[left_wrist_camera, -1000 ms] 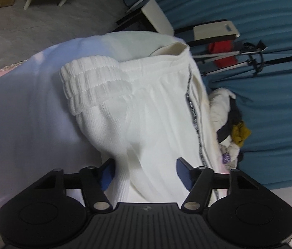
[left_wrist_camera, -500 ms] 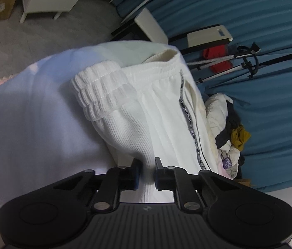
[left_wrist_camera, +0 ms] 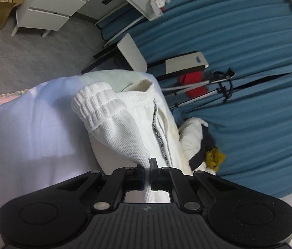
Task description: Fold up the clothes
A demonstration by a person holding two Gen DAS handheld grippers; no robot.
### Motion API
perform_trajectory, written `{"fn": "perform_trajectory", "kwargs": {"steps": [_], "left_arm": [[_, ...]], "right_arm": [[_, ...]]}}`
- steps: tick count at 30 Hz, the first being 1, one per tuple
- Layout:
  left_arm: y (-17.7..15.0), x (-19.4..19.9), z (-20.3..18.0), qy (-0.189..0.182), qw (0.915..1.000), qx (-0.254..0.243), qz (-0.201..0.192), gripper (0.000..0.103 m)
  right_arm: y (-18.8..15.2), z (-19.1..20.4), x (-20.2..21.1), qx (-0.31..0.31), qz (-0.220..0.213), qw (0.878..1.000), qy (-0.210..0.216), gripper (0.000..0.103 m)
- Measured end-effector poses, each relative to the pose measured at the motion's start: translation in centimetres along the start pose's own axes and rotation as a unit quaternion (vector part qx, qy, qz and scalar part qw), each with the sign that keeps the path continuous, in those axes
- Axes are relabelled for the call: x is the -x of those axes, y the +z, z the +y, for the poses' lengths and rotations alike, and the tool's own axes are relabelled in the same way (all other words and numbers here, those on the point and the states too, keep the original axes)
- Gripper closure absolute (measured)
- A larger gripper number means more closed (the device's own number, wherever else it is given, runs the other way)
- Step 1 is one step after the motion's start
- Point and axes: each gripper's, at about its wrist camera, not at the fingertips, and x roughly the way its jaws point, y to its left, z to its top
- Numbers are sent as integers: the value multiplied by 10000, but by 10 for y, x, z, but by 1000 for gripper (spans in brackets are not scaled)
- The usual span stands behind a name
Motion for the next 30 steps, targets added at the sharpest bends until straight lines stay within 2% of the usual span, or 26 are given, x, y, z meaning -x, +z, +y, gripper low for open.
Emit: {"fn": "perform_trajectory", "kwargs": {"steps": [5,12,17,19,24,28,30], "left_arm": [[1,1,-11,21,9995,-298,-57,99],[15,-13,-18,-30,9999,-135,68,99],[42,-43,-64,-141,9992,-310,204,99],[55,-63,-83,-121,9995,-266,146,99],[77,-148,-112,79,9996,-190,-177,99],[96,-231,-116,235,9993,11,-298,98],[101,-270,-114,413,9985,-13,-355,98]], "right_arm": [[-1,4,0,45,3,10000,70,98],[8,43,-14,196,-189,9993,272,98],[18,81,-29,181,-332,9980,507,98],[20,100,-41,248,-380,9973,574,98],[12,178,-116,954,-402,9931,543,98],[-14,227,-194,1550,-171,9863,534,98],[-30,234,-220,1787,-63,9826,495,97]]}}
